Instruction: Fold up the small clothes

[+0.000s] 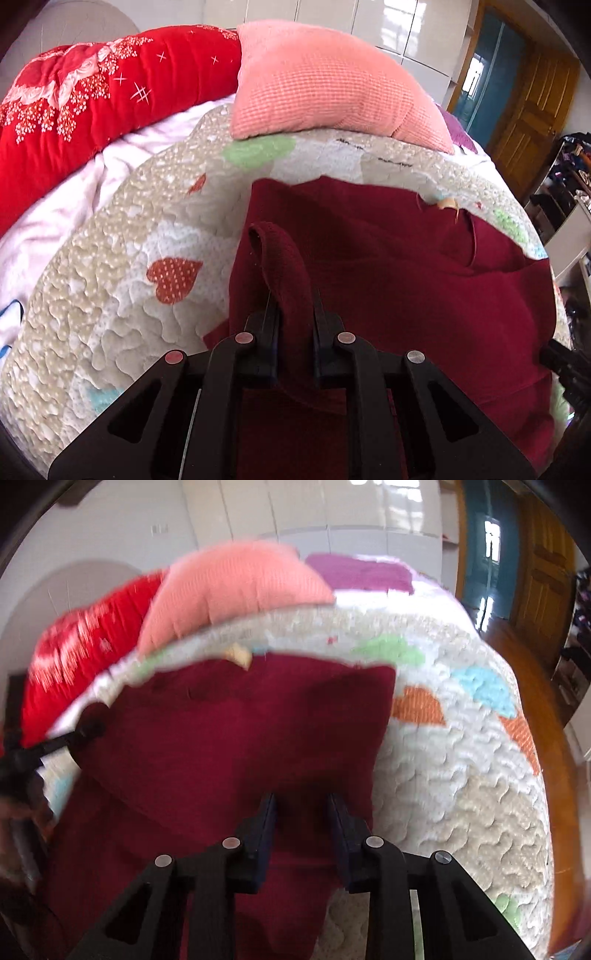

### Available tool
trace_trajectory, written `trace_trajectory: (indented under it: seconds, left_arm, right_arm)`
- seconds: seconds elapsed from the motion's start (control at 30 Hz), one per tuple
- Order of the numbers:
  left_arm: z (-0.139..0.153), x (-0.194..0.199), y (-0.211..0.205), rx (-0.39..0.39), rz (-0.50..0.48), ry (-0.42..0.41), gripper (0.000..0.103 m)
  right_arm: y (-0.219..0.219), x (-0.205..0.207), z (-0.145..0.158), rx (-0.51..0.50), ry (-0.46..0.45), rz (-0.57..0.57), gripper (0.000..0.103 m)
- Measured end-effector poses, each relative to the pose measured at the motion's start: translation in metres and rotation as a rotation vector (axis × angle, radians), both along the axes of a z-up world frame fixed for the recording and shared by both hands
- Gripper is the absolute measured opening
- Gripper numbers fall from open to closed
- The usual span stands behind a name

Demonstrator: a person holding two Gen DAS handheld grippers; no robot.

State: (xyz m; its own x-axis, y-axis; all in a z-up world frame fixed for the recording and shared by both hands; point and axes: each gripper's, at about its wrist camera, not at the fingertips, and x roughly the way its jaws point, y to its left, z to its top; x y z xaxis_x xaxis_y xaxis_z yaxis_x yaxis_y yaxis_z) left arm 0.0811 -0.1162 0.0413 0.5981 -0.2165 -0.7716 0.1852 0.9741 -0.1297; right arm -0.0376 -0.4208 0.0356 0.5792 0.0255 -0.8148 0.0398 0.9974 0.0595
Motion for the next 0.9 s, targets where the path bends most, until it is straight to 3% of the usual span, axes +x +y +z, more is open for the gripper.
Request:
trace_trajectory:
  seconds: [0.07,0.17,0.33,0.47,0.53,0.63,0.73,0.87,0.9]
  left_arm:
    - [-0.002,-0.004,0.003,-0.002,-0.009,-0.005,0.014]
    - [-0.001,-0.006,0.005,0.002,-0.013,-0.005,0.017]
    - [0.002,-0.006,0.003,-0.012,-0.008,0.005,0.038]
    - [-0.002,-0.005,-0.003,0.015,-0.012,0.015,0.042]
    - [-0.001,-0.008,-0.005,0.037,-0.023,0.018,0.042]
    - [0.005,-0.016,0.002,0.038,-0.033,0.013,0.043]
    - [0.009,-0.028,0.015,0.037,-0.014,0.019,0.057]
    - [0.005,-0.047,0.030,0.014,0.002,0.026,0.061]
    - [0.002,-0.052,0.034,0.014,0.007,0.038,0.061]
  right_arm:
    - [-0.001,-0.007,0.003,-0.013,-0.001,0.002,0.028]
    - [-0.010,-0.009,0.019,0.053,-0.038,-0.030,0.028]
    - [-0.017,0.016,0.029,0.088,-0.110,-0.096,0.031]
    - [-0.034,0.056,-0.007,0.001,-0.006,-0.185,0.033]
    - [-0.041,0.051,-0.004,0.047,-0.028,-0.208,0.035]
    - [-0.034,0.032,0.010,0.036,-0.027,-0.204,0.037]
    - [-0.020,0.001,0.018,0.051,-0.043,-0.138,0.041]
    - [-0.008,-0.020,-0.005,-0.071,-0.003,-0.128,0.050]
    - [-0.013,-0.020,-0.012,-0.053,0.013,-0.144,0.059]
